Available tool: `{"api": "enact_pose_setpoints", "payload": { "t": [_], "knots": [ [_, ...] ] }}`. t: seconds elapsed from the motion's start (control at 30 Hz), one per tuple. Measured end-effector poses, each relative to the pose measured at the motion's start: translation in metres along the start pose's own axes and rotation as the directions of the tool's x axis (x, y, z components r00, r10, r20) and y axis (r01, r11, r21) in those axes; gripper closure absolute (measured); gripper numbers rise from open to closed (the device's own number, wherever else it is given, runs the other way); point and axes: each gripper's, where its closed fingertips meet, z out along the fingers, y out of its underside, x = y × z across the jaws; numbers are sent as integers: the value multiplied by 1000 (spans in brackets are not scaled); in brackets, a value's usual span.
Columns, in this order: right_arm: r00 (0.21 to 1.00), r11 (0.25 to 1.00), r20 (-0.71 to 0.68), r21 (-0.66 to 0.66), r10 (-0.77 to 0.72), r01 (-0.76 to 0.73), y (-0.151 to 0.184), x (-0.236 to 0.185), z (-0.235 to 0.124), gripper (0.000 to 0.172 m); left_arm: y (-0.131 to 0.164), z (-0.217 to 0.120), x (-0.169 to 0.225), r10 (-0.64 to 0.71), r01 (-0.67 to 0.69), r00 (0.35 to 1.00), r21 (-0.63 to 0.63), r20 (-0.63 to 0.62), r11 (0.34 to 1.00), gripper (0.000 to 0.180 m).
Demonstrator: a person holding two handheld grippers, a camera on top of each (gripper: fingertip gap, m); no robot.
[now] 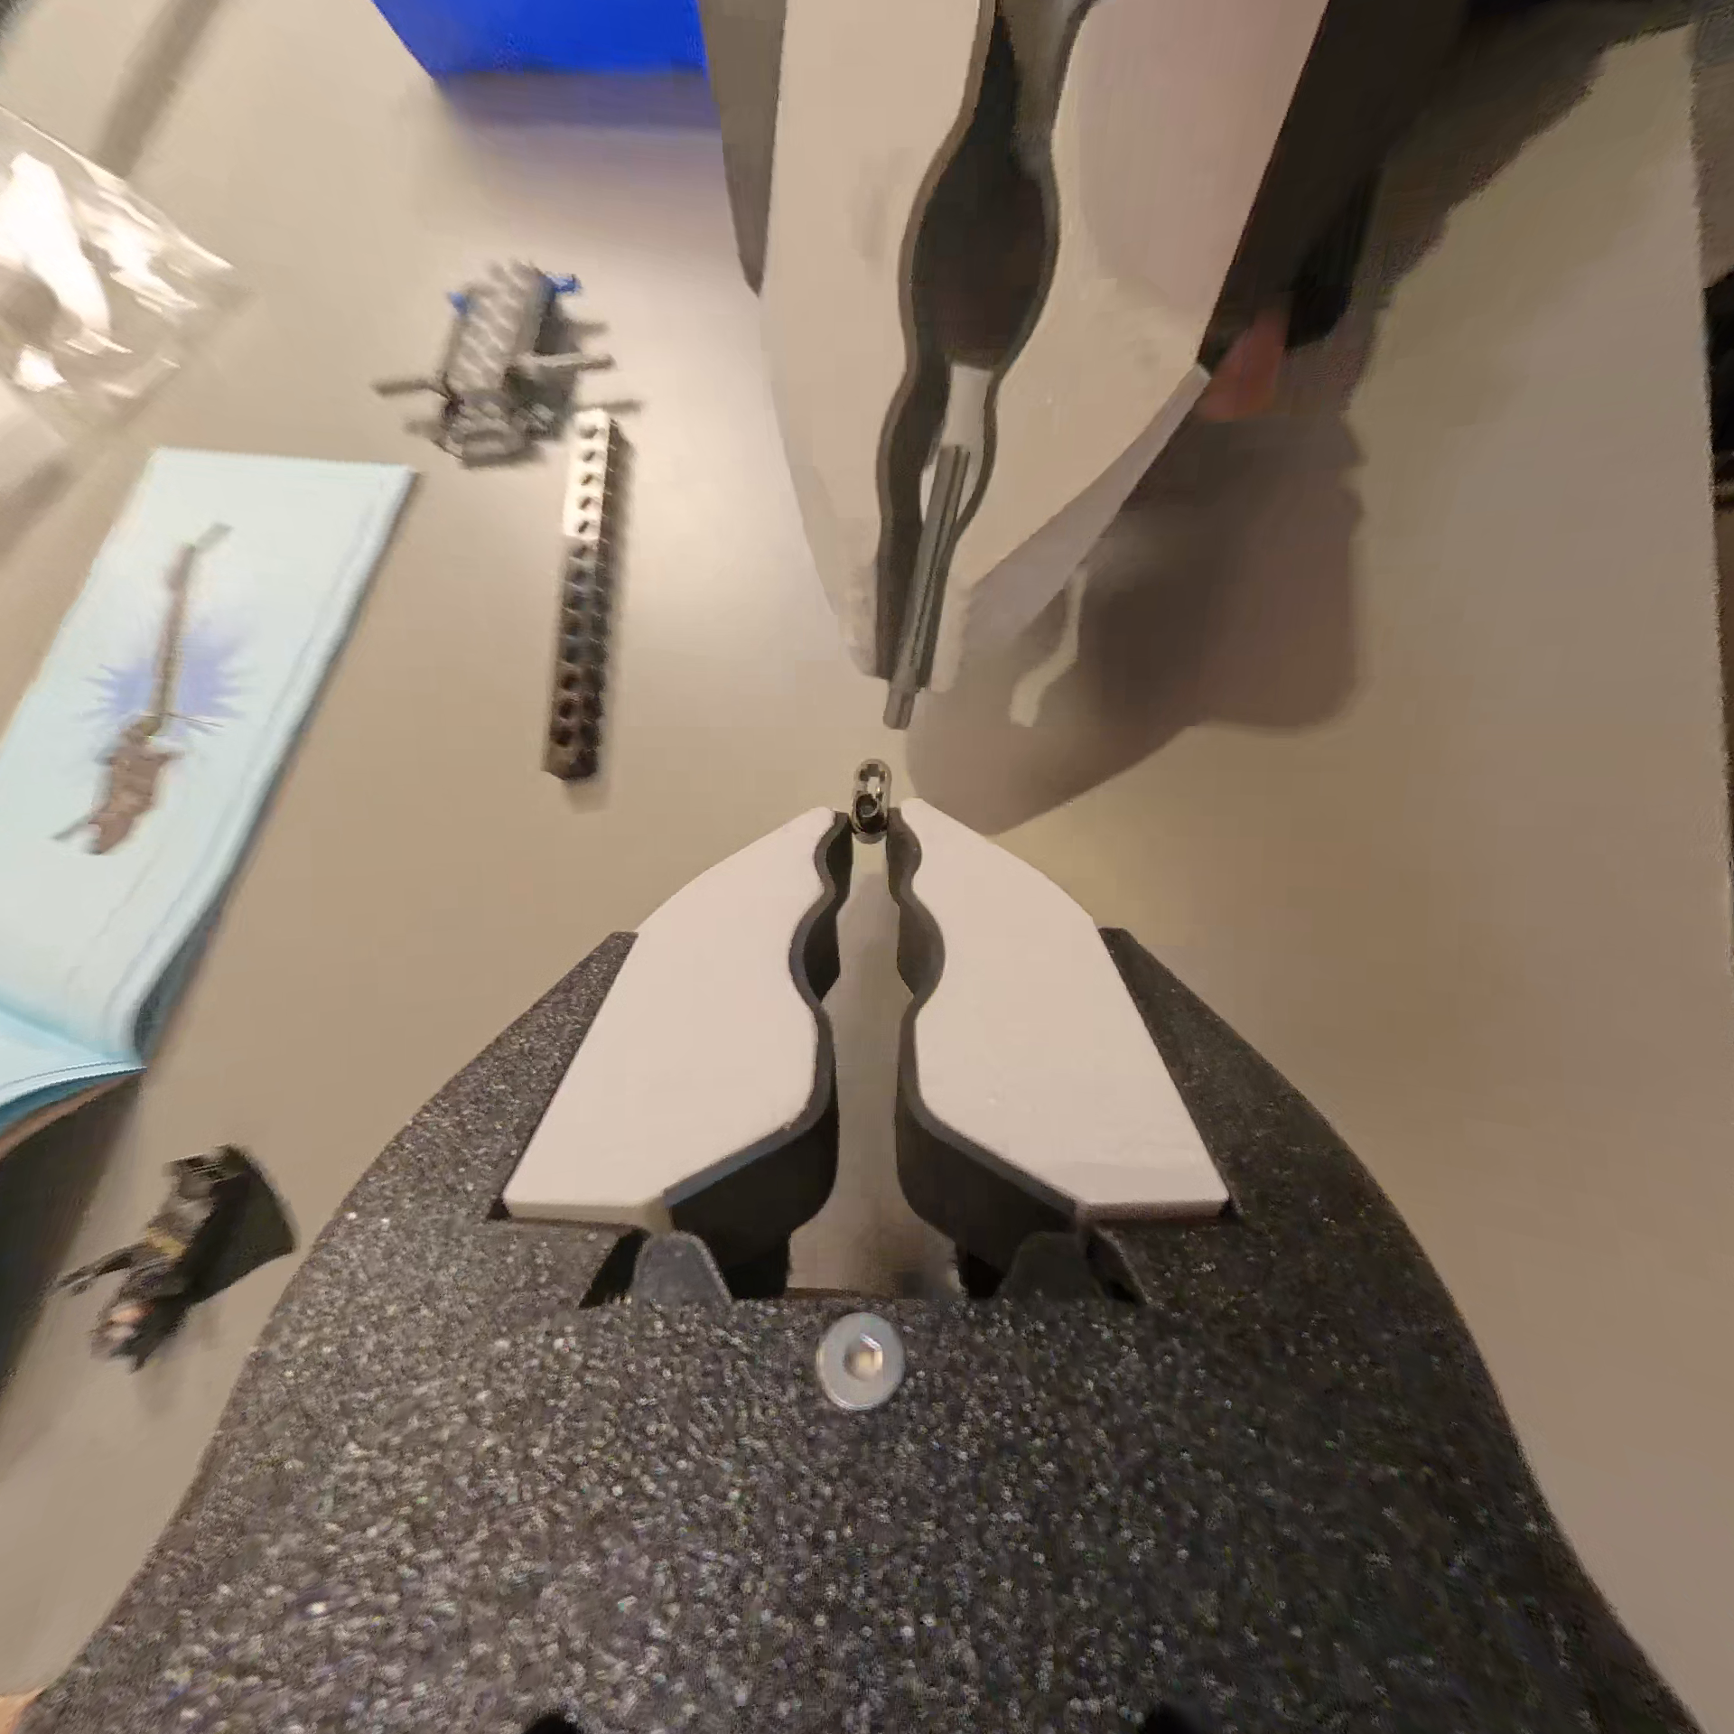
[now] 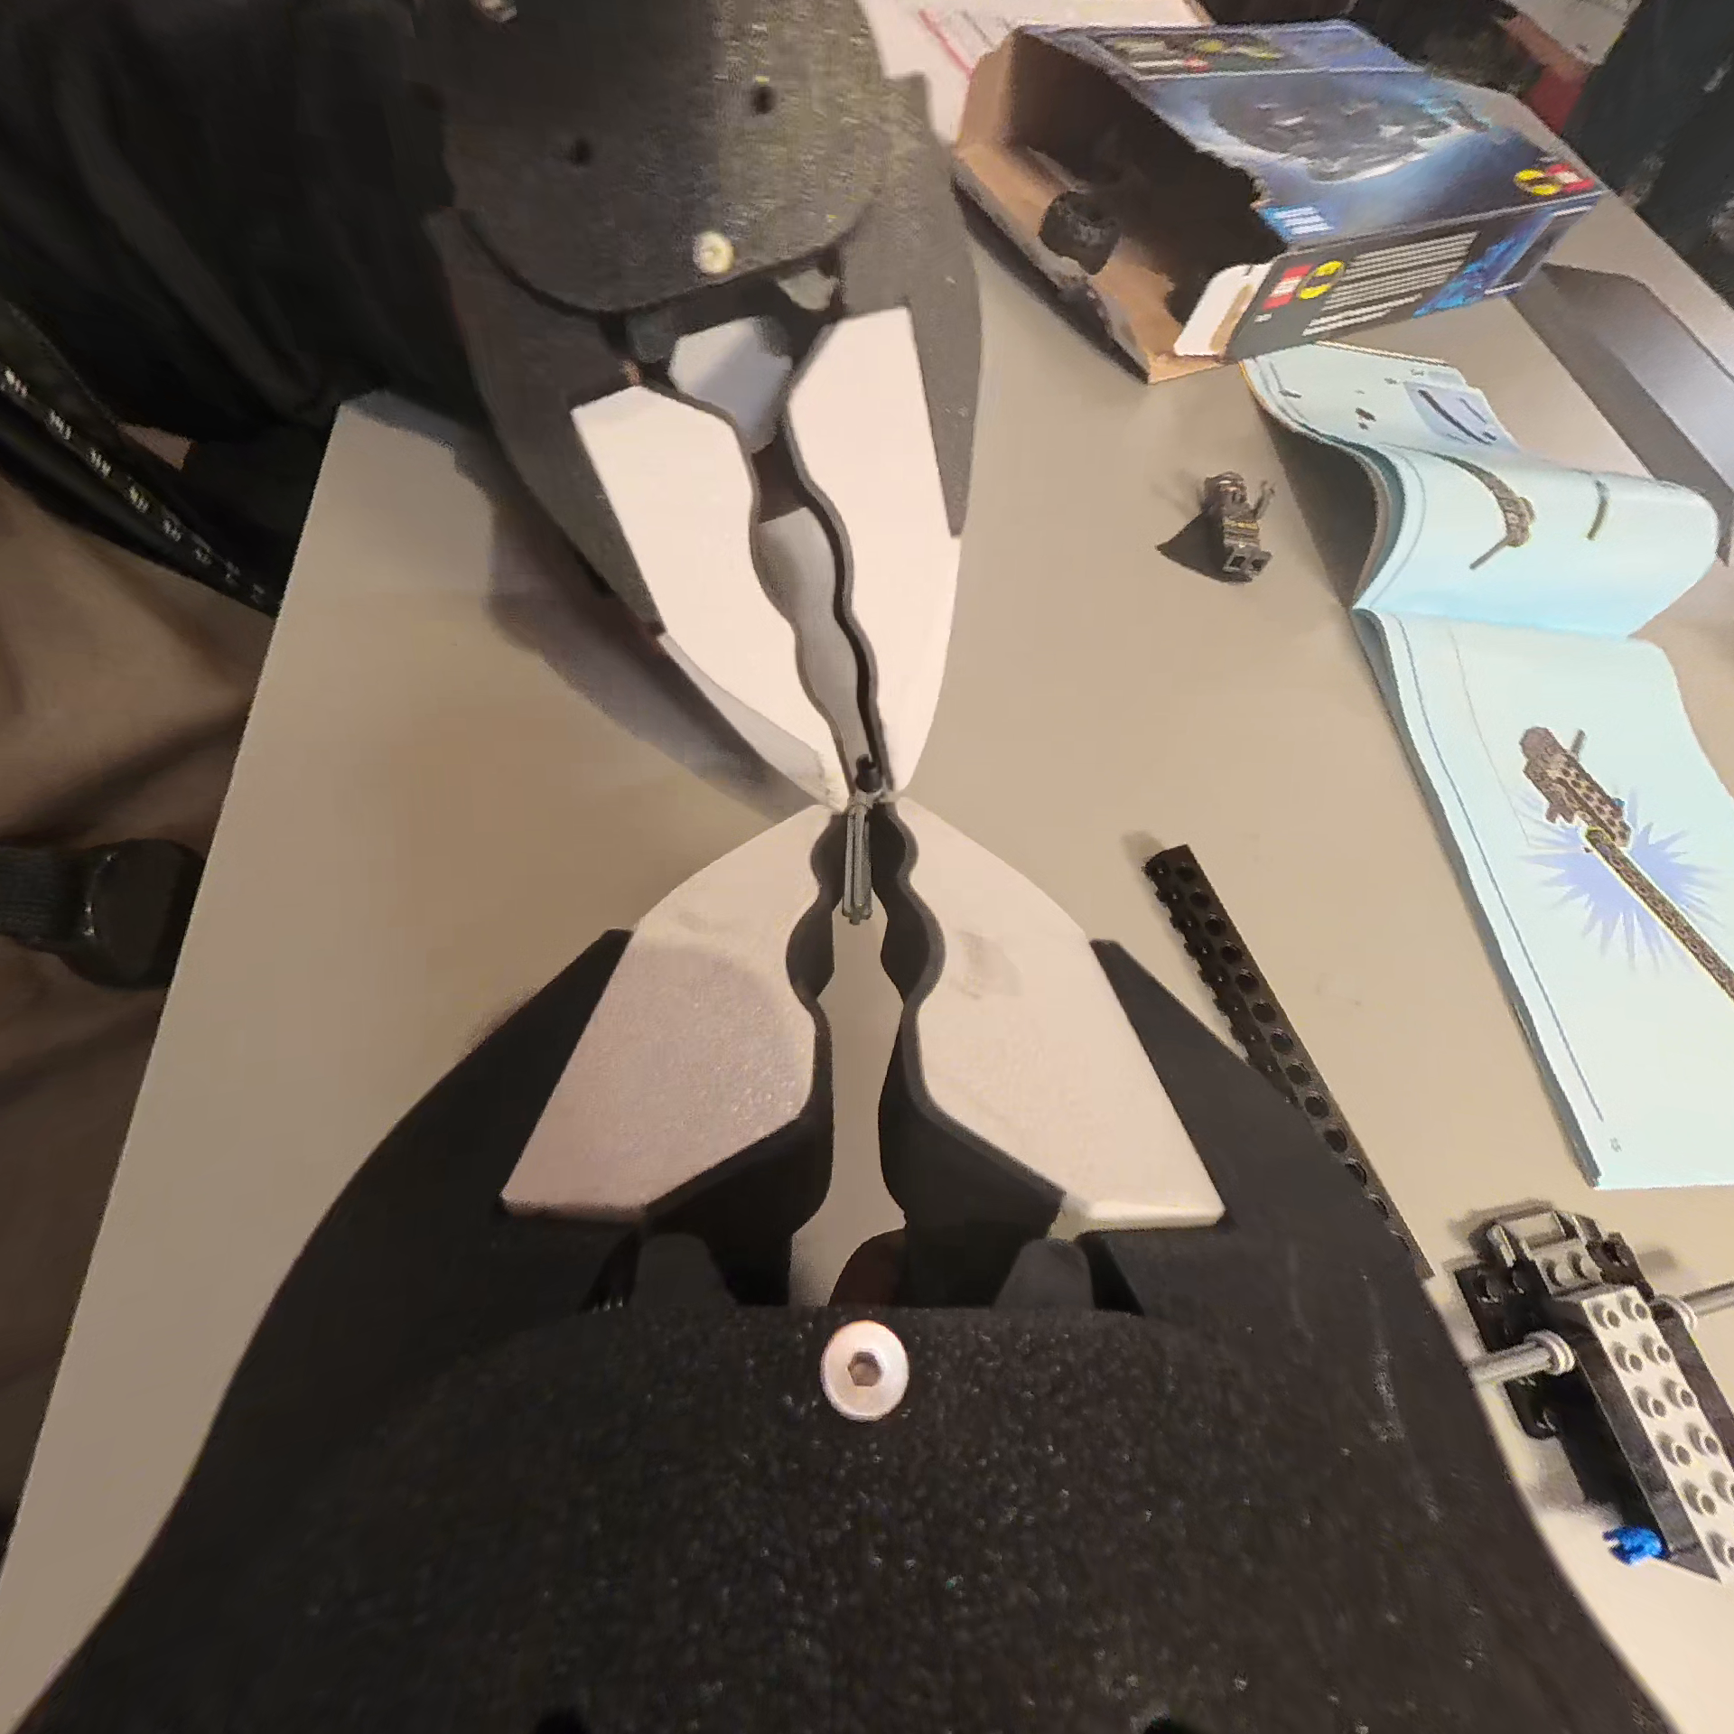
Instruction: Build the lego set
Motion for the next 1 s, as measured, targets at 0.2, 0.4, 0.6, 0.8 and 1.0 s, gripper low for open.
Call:
{"api": "enact_pose_setpoints", "payload": {
  "t": [0.2,0.4,0.6,0.8,1.0],
  "knots": [
    [982,993,-150,47,113,-107,-8,17,-4,167,-19,-10,-20,84,-99,948,33,306,995,174],
    [922,953,-262,179,286,-245,-21,22,-8,167,-30,-22,-30,187,-211,822,-17,538,977,174],
    [872,923,-342,283,350,-259,-32,24,-15,167,-37,-27,-27,245,-272,758,-47,604,961,174],
    [867,963,-434,216,244,-163,-29,23,-14,167,-38,-29,-29,259,-283,737,-63,624,957,174],
    [855,988,-500,138,134,-74,-28,21,-10,167,-36,-27,-28,295,-305,725,-95,622,948,174]
  ]
}}
